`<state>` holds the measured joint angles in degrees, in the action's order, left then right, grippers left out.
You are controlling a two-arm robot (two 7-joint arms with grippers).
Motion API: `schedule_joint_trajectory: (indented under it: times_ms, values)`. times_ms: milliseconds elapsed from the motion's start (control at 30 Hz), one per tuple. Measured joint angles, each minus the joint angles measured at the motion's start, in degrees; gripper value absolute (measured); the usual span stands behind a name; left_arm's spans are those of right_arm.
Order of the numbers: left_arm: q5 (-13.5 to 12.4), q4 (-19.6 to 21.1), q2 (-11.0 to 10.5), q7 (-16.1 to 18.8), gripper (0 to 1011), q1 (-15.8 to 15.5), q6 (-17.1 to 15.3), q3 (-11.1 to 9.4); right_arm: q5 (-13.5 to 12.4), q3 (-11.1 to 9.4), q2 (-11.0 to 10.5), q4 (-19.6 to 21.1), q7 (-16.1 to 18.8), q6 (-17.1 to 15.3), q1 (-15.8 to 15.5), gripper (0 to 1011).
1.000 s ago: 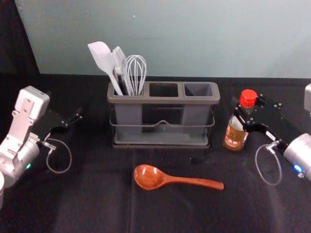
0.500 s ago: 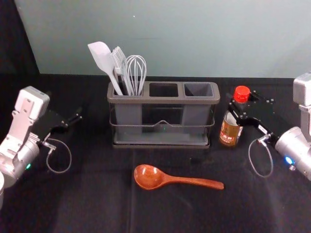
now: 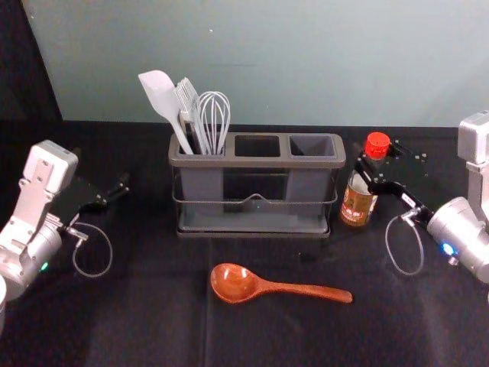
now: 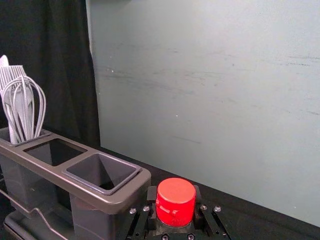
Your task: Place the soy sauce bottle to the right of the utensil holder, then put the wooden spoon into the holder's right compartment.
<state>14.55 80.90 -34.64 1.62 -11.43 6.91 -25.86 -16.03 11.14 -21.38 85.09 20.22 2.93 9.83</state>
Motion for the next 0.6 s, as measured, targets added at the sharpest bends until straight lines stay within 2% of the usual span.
schedule_joint_trajectory:
  times_ms: [433, 533, 567, 600]
  values:
    - [0.00, 0.00, 0.00, 0.00, 1005, 0.00, 0.00, 0.00, 0.55, 0.58, 0.36, -1.62, -0.17, 0.17, 0.64, 384]
    - [0.00, 0.00, 0.00, 0.00, 1005, 0.00, 0.00, 0.00, 0.53, 0.53, 0.37, -1.66, -0.17, 0.18, 0.64, 449]
    - [0.00, 0.00, 0.00, 0.00, 1005, 0.00, 0.00, 0.00, 0.52, 0.50, 0.37, -1.67, -0.17, 0.17, 0.64, 520]
    - [0.00, 0.00, 0.00, 0.00, 1005, 0.00, 0.00, 0.00, 0.49, 0.45, 0.36, -1.67, -0.17, 0.16, 0.63, 538]
